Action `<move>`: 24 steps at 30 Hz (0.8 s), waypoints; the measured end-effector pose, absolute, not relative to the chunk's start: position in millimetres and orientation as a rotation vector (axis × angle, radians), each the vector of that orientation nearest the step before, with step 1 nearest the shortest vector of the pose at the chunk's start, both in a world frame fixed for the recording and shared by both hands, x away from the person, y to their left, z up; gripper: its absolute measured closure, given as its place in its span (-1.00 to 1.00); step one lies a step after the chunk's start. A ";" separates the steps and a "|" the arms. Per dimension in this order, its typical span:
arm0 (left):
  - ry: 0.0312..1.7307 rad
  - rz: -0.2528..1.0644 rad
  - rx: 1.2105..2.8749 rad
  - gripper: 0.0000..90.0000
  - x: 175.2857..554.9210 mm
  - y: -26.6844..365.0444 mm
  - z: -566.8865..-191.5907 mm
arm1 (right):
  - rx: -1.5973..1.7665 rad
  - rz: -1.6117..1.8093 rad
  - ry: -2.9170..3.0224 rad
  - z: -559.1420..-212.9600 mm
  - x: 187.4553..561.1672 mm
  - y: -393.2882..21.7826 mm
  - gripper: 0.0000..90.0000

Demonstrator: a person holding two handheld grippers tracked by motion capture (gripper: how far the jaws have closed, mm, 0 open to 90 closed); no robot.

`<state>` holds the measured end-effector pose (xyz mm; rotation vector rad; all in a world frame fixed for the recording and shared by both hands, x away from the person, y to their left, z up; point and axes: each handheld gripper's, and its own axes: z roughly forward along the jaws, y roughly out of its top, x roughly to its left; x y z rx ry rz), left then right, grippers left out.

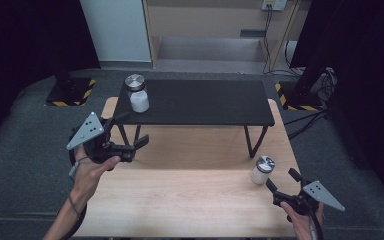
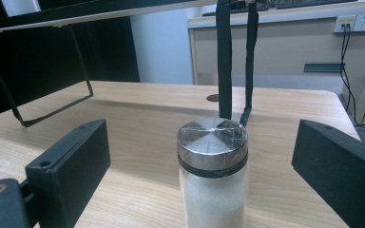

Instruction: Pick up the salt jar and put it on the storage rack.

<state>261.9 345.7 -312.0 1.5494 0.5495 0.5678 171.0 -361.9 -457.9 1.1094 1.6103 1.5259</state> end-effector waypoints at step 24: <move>0.686 0.621 1.497 -0.91 222.3 349.8 -395.8 | 1.110 1.523 1.616 -457.4 171.1 -361.3 -0.88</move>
